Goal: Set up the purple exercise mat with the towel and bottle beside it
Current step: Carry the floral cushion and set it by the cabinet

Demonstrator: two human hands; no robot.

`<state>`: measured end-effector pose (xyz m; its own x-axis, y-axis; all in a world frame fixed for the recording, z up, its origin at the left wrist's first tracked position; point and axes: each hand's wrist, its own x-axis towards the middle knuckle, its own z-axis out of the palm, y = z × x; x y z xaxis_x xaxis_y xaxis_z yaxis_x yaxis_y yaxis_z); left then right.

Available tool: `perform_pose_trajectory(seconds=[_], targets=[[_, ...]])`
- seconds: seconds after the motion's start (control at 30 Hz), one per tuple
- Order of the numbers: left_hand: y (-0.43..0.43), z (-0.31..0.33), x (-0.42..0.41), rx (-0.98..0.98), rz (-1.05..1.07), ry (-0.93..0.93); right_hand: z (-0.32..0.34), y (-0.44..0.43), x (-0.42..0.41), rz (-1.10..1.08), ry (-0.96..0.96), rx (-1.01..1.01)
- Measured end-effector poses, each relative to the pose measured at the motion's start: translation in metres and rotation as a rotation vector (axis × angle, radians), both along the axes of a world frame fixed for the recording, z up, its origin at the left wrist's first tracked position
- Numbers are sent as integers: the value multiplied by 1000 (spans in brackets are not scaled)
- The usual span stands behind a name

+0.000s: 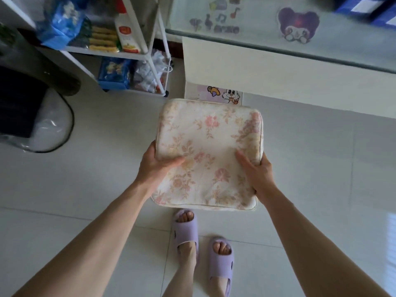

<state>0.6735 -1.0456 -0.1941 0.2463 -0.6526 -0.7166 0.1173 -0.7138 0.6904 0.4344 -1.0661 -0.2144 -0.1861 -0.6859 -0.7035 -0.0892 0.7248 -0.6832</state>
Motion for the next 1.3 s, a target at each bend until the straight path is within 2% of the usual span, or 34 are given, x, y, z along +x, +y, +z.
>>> perform_pose_trajectory(seconds=[0.47,1.3], targets=[[-39,-62,20,-21,-83,9,-57,-29,17,-33,-31,6],[-33,-100,35,-14,-137,-57,-87,-16,31,-51,21,4]])
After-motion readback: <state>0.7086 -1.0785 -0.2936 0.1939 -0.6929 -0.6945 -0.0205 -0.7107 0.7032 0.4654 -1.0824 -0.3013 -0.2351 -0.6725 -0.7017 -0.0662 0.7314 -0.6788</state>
